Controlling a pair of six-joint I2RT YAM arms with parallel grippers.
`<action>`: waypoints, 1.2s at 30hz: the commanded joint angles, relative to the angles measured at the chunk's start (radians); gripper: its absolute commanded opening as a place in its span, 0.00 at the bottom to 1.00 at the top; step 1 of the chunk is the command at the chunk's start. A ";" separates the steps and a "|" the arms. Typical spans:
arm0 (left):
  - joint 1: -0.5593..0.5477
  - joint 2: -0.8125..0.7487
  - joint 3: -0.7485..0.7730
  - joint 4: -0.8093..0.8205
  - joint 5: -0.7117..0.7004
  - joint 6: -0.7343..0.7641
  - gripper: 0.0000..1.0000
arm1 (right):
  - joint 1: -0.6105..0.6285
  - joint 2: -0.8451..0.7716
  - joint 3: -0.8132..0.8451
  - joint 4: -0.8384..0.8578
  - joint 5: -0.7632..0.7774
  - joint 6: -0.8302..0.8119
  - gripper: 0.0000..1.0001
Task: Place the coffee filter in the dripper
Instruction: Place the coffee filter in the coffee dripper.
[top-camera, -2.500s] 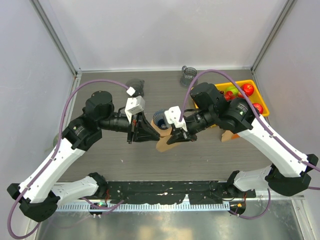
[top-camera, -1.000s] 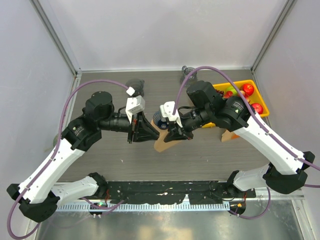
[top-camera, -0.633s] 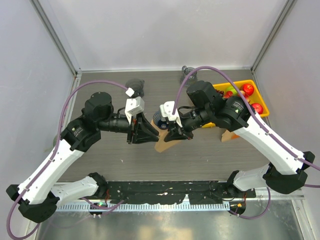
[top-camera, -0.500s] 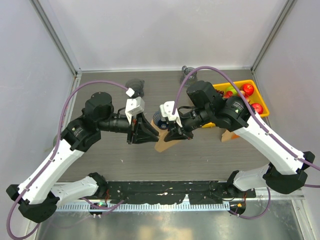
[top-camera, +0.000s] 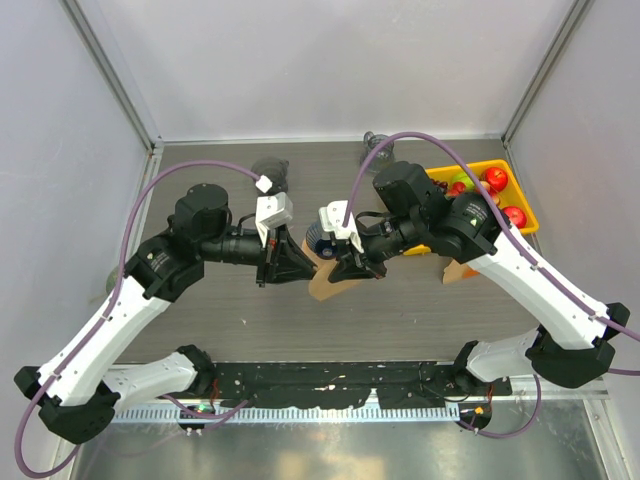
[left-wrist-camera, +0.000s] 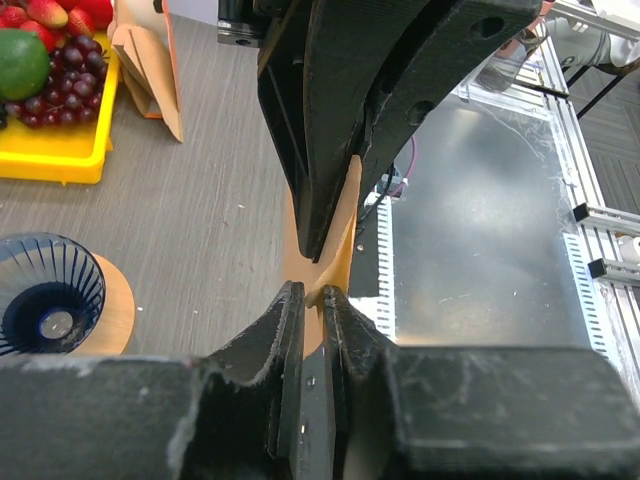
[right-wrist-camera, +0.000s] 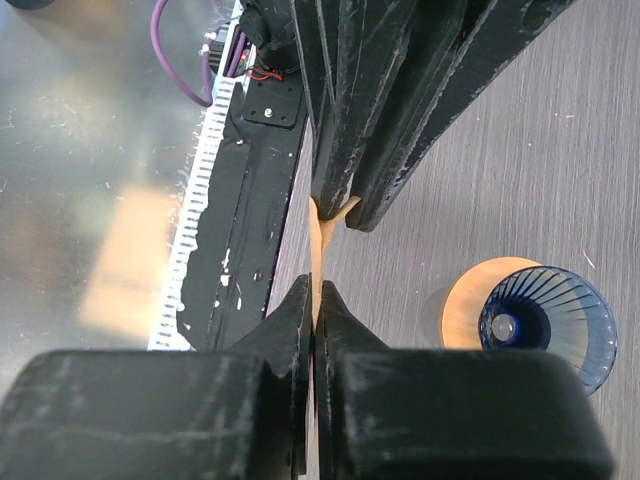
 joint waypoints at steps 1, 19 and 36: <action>-0.003 -0.019 0.001 0.041 0.029 -0.015 0.16 | 0.005 0.002 0.025 0.039 0.011 0.019 0.05; -0.003 -0.004 -0.014 0.073 0.014 -0.038 0.00 | 0.005 -0.001 0.018 0.056 -0.005 0.025 0.05; 0.043 -0.067 -0.076 0.199 0.028 -0.119 0.00 | -0.041 0.006 0.018 -0.030 -0.028 -0.020 0.33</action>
